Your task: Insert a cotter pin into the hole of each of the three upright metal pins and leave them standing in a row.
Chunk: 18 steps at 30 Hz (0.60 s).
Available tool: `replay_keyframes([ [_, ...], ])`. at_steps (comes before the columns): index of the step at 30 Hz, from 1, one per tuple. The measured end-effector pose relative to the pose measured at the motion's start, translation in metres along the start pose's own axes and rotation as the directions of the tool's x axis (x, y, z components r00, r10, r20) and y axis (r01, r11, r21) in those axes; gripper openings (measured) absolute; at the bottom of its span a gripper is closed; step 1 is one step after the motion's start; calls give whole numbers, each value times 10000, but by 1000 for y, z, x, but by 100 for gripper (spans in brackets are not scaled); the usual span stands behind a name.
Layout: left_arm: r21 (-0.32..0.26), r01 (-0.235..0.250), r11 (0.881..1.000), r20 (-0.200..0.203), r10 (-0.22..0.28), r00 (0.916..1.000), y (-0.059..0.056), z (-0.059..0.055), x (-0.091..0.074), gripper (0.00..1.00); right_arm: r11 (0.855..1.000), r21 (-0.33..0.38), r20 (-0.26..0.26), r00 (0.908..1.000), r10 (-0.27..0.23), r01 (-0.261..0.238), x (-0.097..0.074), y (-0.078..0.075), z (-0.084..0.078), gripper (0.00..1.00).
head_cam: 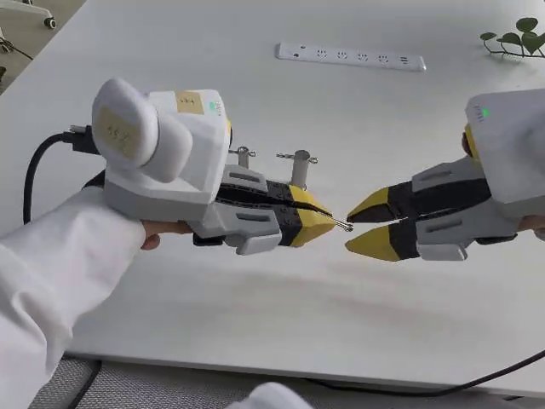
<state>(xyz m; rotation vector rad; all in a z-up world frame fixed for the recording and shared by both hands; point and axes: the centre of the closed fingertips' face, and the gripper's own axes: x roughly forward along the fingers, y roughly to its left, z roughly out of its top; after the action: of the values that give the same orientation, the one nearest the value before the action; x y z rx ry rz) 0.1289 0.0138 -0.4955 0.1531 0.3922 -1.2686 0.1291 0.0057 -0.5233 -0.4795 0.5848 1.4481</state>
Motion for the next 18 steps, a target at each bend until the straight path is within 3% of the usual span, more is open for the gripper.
replay_keyframes([
  [2,421,57,9991,-295,-45,9996,0,-4,1,0,9999,25,2,9999,122,-122,1,3,0,13],
  [11,649,249,9976,-281,-231,9993,-4,-2,3,0,9993,105,52,9993,360,-360,5,7,0,1],
  [18,790,402,9961,-439,-368,9984,-5,-5,4,0,9984,53,72,9984,562,-563,3,12,-2,0],
])
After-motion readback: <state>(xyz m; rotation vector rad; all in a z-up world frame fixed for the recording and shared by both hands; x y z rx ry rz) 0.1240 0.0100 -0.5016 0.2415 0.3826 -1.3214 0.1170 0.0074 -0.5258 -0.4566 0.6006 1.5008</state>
